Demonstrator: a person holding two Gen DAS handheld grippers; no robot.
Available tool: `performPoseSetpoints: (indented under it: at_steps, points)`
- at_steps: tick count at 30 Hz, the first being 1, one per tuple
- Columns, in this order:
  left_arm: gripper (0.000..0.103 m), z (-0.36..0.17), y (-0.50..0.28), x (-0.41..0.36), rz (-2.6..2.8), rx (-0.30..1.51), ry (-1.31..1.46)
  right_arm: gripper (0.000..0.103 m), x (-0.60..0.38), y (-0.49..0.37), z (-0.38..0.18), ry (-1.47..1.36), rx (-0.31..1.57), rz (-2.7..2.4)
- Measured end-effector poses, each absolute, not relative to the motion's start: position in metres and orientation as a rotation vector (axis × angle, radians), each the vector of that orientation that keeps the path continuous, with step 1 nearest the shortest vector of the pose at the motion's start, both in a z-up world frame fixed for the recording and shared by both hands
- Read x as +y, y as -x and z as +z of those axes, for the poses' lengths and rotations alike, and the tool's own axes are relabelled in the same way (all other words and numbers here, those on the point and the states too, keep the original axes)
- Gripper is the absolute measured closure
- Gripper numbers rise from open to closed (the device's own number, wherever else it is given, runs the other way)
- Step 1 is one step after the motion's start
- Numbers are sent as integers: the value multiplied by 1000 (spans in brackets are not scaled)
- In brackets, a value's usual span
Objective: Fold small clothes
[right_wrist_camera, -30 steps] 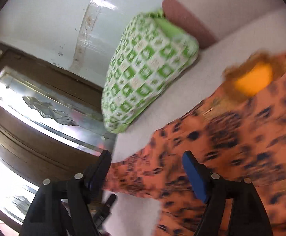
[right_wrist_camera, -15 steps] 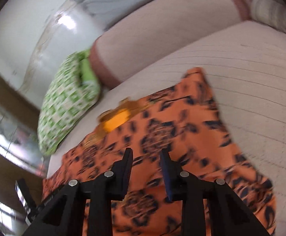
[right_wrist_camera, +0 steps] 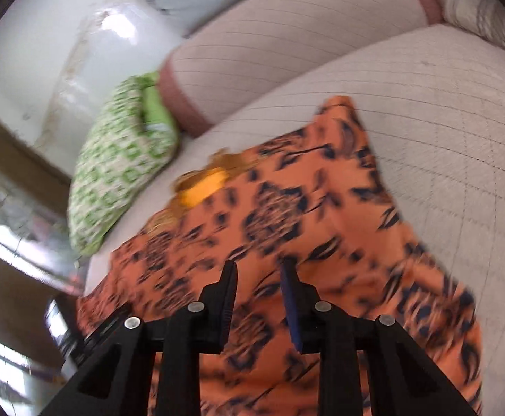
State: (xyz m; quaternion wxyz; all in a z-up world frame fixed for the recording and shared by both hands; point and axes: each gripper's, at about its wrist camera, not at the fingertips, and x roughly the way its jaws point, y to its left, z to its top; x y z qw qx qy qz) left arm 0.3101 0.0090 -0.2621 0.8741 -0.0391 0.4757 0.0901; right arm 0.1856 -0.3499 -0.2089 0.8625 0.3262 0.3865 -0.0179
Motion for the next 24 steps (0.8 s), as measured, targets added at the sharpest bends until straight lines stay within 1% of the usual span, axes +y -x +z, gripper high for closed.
performPoseSetpoints:
  at_steps: [3, 6, 7, 10, 12, 16, 19, 22, 23, 24]
  points:
    - [0, -252, -311, 25, 124, 1095, 138, 74, -318, -162, -194, -601, 805, 18]
    - [0, -226, -284, 54, 148, 1003, 171, 74, -298, -125, -194, -580, 798, 82]
    - [0, -215, -272, 73, 186, 965, 190, 74, -295, -113, -200, -597, 800, 105]
    - [0, -203, -256, 135, 269, 939, 290, 74, -287, -92, -224, -633, 843, 121]
    - [0, -201, -249, 171, 318, 935, 353, 72, -277, -100, -236, -646, 897, 134]
    - [0, -201, -250, 270, 430, 943, 505, 73, -248, -115, -239, -597, 906, 198]
    - [0, -205, -260, 323, 448, 933, 573, 73, -235, -123, -238, -619, 904, 254]
    - [0, -203, -270, 365, 423, 871, 690, 72, -228, -127, -235, -613, 890, 280]
    - [1, -203, -271, 370, 409, 860, 723, 72, -226, -129, -233, -612, 887, 289]
    - [8, -205, -278, 381, 371, 839, 784, 72, -225, -131, -232, -608, 884, 299]
